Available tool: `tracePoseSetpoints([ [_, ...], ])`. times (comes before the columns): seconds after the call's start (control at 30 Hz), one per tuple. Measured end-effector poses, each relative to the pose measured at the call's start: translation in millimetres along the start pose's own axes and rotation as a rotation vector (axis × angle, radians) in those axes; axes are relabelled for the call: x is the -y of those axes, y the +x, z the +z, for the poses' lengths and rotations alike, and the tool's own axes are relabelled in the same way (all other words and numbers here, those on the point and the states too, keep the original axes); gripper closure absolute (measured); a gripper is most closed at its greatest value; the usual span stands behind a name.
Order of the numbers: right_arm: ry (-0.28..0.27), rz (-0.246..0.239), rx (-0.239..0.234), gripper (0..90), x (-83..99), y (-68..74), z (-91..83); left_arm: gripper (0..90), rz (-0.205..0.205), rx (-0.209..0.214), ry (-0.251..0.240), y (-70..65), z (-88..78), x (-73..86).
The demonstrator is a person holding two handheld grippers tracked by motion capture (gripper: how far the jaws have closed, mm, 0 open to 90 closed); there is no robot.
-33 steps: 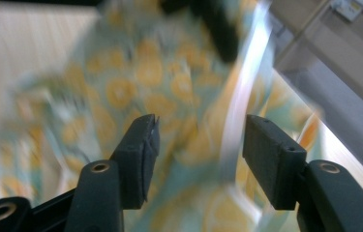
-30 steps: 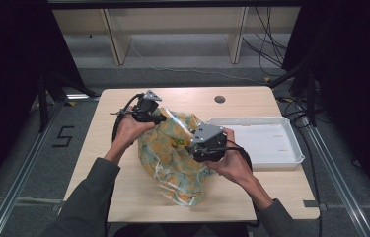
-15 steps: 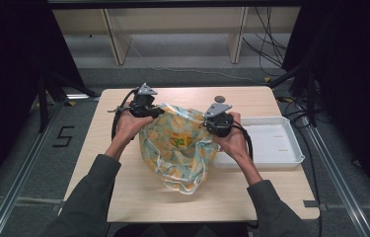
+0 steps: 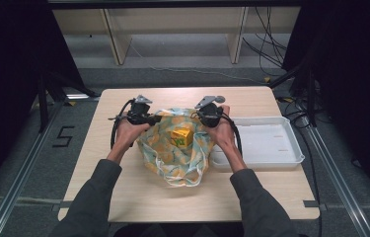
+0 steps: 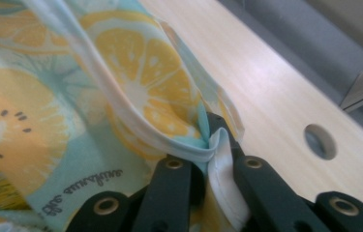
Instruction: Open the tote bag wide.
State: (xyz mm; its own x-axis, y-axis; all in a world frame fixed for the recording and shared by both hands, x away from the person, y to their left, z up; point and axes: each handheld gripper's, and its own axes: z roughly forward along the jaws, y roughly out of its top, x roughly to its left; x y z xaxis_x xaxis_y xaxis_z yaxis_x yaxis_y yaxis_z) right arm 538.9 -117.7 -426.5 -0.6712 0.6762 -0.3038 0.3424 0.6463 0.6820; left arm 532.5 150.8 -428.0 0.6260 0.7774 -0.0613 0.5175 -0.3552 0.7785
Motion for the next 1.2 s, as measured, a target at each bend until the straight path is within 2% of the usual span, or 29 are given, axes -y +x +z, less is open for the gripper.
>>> tracePoseSetpoints([
  [0.03,0.016,0.010,-0.017,86.6,0.7,-0.1,3.9,80.2,0.001,-0.002,0.017,0.1,2.5,4.0],
  [0.1,0.039,0.034,-0.017,85.0,3.4,1.9,12.0,79.3,-0.002,0.000,0.048,0.3,9.0,15.0],
  [0.17,0.086,0.032,-0.059,80.7,6.0,1.8,19.1,76.4,-0.012,0.011,0.063,1.3,12.9,23.1],
  [0.23,0.104,0.011,-0.058,79.5,6.5,3.5,22.5,71.1,0.012,0.008,0.081,0.9,14.4,30.3],
  [0.3,0.108,0.017,-0.074,78.9,6.7,3.9,23.7,65.3,0.040,0.025,0.092,-1.1,9.4,34.1],
  [0.33,0.123,0.028,-0.070,78.9,6.7,4.7,22.7,59.0,0.038,0.019,0.089,-1.7,5.8,34.6],
  [0.4,0.122,0.033,-0.073,80.5,7.4,2.6,24.2,46.9,0.044,0.012,0.049,-2.3,-6.5,33.7],
  [0.47,0.126,0.034,-0.085,84.8,8.9,1.0,25.2,38.4,0.040,-0.001,-0.024,-0.8,-27.4,29.5],
  [0.5,0.134,0.046,-0.106,86.3,9.9,0.7,26.8,34.6,0.027,-0.003,-0.058,-1.3,-34.2,27.8],
  [0.57,0.134,0.049,-0.087,87.5,9.9,0.4,26.9,33.6,0.065,0.008,-0.117,-4.5,-54.0,21.9],
  [0.6,0.143,0.069,-0.088,87.9,9.6,1.3,26.6,34.1,0.094,-0.004,-0.148,-9.5,-63.9,17.8],
  [0.63,0.139,0.072,-0.091,88.0,9.5,1.2,28.2,35.3,0.115,-0.014,-0.150,-14.1,-69.6,14.6],
  [0.7,0.147,0.070,-0.093,88.1,9.6,1.9,30.0,36.3,0.137,-0.009,-0.139,-24.3,-71.0,10.7],
  [0.73,0.157,0.081,-0.095,88.1,9.4,3.3,30.3,38.0,0.167,-0.010,-0.121,-30.4,-67.7,9.5],
  [0.77,0.156,0.075,-0.093,88.1,9.2,2.7,30.5,38.9,0.196,-0.031,-0.088,-37.3,-60.7,8.8],
  [0.8,0.154,0.064,-0.088,88.1,9.0,2.5,30.3,39.8,0.240,-0.048,-0.083,-39.2,-55.5,8.3],
  [0.87,0.159,0.064,-0.091,87.9,9.3,3.0,30.0,43.9,0.283,-0.030,-0.036,-46.3,-40.4,10.5],
  [0.9,0.159,0.064,-0.091,87.5,9.2,2.9,29.6,44.4,0.292,-0.021,0.008,-49.8,-31.5,12.6],
  [0.93,0.151,0.074,-0.091,86.3,8.9,2.9,29.0,45.0,0.329,-0.020,0.036,-50.2,-26.8,12.8],
  [0.97,0.135,0.060,-0.083,84.9,8.6,1.5,28.5,46.0,0.352,-0.024,0.067,-51.0,-20.1,13.7],
  [1.03,0.133,0.071,-0.093,80.3,8.3,0.5,26.6,48.1,0.370,-0.052,0.088,-51.6,-4.4,17.0],
  [1.13,0.122,0.084,-0.073,66.9,8.6,-1.9,23.1,53.2,0.388,-0.067,0.119,-49.8,9.9,21.3],
  [1.2,0.106,0.161,-0.073,52.6,8.4,-2.5,15.7,59.2,0.395,-0.071,0.124,-49.5,17.3,25.5],
])
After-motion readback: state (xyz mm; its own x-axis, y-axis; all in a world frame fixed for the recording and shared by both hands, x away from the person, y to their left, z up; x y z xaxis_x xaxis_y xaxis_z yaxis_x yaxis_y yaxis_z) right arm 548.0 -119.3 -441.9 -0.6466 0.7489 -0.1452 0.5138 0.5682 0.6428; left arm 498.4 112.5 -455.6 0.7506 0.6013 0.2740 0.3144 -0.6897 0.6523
